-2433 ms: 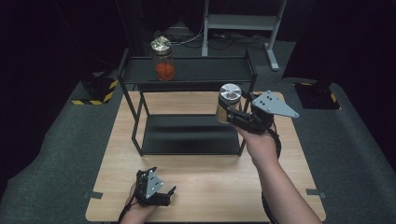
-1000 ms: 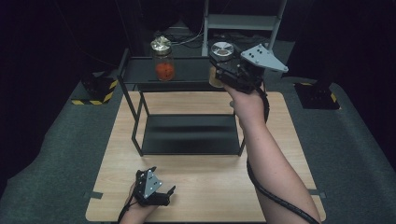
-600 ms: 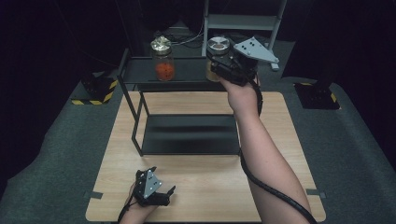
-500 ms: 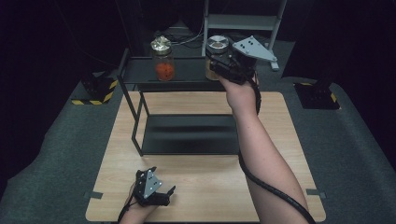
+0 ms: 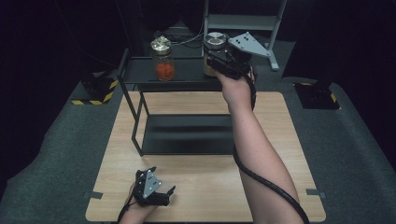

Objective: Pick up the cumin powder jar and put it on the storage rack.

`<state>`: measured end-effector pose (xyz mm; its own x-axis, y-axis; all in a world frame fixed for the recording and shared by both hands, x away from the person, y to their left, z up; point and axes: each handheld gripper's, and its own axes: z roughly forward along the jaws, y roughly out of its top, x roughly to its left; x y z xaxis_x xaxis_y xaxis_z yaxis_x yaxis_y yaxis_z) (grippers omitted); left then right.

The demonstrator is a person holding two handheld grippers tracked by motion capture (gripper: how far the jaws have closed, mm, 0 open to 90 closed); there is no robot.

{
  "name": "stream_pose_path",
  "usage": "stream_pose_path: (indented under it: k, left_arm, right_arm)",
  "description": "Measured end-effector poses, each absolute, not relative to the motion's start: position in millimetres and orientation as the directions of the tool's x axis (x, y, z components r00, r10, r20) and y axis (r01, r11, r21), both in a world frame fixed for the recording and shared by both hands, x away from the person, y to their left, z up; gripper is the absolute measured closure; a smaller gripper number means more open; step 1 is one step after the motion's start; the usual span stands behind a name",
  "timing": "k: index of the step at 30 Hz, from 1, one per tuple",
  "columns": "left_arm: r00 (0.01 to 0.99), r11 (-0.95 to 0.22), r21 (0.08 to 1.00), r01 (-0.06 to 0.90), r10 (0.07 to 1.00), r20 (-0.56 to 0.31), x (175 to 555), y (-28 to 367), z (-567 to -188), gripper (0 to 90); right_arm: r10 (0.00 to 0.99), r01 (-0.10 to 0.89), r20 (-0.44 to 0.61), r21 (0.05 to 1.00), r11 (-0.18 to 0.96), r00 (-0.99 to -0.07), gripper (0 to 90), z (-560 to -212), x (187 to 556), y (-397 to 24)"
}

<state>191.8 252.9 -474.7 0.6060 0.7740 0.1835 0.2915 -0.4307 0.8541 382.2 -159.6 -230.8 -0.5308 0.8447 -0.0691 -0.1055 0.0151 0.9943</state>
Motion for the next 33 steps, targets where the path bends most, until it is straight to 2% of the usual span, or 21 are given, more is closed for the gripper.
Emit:
stream_pose_path:
  k: [19, 33]
  left_arm:
    - [0.607, -0.430, 0.855, 0.290, 0.773, 0.184, 192, 254, -475, 0.9]
    - [0.608, -0.429, 0.856, 0.290, 0.773, 0.181, 192, 254, -475, 0.9]
  right_arm:
    - [0.844, -0.073, -0.054, 0.997, 0.017, -0.534, 34.3, -240, 389, -155]
    - [0.849, -0.091, -0.066, 0.996, 0.021, -0.524, 33.8, -245, 390, -152]
